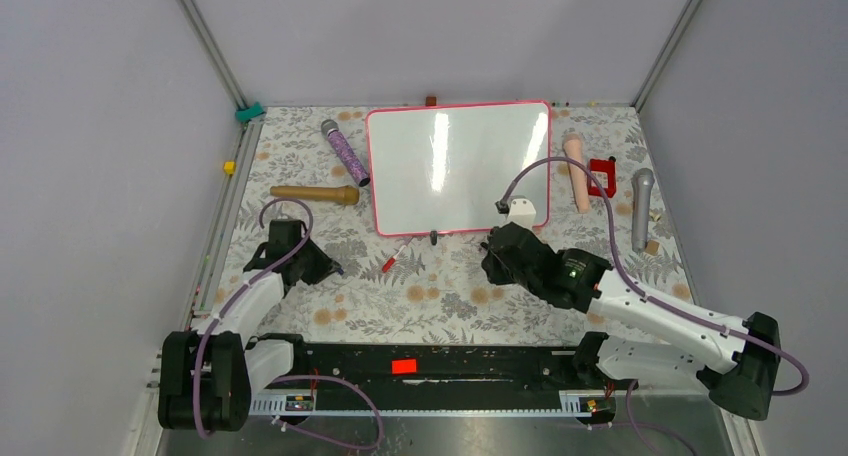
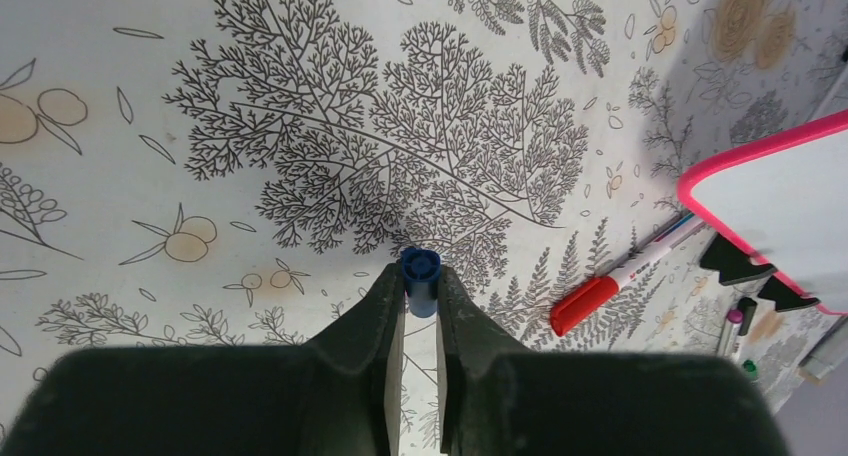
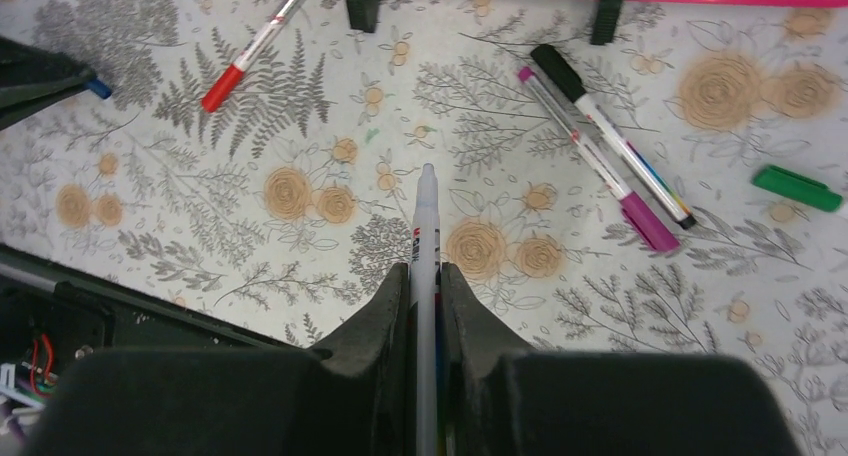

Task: Write a sentence on the whiteboard
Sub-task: Place the pen cap at the center of the board, then move the whiteboard to the center of the board.

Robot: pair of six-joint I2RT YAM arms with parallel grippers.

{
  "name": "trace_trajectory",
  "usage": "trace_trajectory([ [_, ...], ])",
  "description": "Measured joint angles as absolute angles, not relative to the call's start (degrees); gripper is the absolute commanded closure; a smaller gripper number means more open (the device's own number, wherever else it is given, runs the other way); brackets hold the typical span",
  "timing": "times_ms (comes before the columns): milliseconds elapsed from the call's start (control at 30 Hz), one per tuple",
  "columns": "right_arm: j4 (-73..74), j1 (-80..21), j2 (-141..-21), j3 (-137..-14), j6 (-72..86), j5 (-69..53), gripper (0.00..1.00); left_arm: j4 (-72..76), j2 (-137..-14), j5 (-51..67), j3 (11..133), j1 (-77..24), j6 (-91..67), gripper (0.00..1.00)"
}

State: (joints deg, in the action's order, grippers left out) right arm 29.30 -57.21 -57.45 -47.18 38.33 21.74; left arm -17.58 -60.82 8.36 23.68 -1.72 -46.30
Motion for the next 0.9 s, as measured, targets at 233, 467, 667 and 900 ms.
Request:
trace_trajectory([
  [233, 39.57, -57.21, -59.55, -52.88, 42.89, 25.30, 1.00, -18.37, -61.56, 8.38, 23.86, -1.72, -44.12, 0.58],
  [467, 43.79, -57.21, -58.74, -53.78, 46.24, 27.62, 1.00, -20.25, -58.87, 8.93, 24.40, -1.72, -41.98, 0.25],
  [667, 46.52, -57.21, -56.90, -54.50, 47.70, 27.66, 1.00, -20.95, -52.21, 10.04, 24.43, -1.72, -40.95, 0.01],
  [900, 54.37, -57.21, -61.04, -62.37, 48.01, 27.59, 1.00, -21.08, -49.10, 11.79, 25.82, -1.72, -40.73, 0.01],
])
